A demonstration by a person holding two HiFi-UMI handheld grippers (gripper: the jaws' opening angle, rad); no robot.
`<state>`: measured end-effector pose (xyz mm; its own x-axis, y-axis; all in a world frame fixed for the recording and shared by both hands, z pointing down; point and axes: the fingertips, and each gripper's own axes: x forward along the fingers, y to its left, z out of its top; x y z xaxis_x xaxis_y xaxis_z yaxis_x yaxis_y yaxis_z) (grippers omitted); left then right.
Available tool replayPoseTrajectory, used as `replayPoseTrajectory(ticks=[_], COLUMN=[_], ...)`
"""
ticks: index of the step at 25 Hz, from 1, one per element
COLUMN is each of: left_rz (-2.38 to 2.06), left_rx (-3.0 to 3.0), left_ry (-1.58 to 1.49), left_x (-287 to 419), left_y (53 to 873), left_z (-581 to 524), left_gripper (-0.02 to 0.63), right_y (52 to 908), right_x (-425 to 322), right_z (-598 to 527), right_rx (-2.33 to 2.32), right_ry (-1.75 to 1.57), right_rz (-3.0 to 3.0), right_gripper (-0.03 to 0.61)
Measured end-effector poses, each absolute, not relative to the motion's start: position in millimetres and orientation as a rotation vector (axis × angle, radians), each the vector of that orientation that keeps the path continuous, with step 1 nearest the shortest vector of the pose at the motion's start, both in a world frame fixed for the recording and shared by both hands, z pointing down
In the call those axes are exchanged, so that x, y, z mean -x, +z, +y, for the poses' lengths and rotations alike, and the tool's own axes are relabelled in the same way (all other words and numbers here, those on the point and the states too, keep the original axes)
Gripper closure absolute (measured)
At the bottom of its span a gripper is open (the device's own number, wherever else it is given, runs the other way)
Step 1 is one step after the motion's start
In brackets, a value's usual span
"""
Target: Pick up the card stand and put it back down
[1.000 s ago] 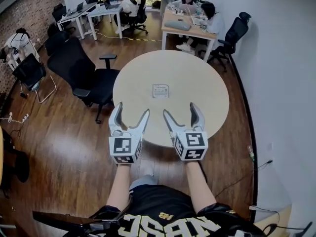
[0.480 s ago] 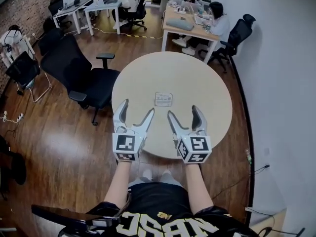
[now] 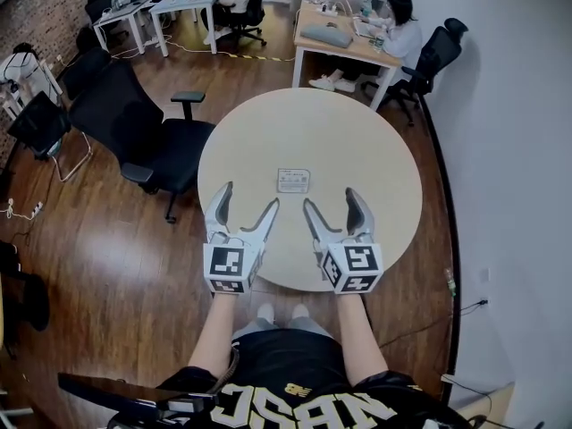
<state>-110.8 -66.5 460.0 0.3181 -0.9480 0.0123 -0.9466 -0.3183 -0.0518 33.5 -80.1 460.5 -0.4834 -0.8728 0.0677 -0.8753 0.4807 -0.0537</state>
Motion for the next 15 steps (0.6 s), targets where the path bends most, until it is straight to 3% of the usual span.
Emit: replayPoseTrajectory(ticks=[7, 15], left_rz=[1.838, 1.716], left_rx=[2.487, 2.465], left_ry=[-0.170, -0.451], left_x=[149, 255], left_y=[475, 466], left_z=[-75, -90], left_gripper=[0.210, 0.195], right_y=[460, 471], right_x=[-42, -62], right_z=[-82, -84], right_rx=[-1.565, -1.561], right_ry=[0.140, 0.169], right_rz=[-2.693, -2.676], right_gripper=[0.189, 0.189])
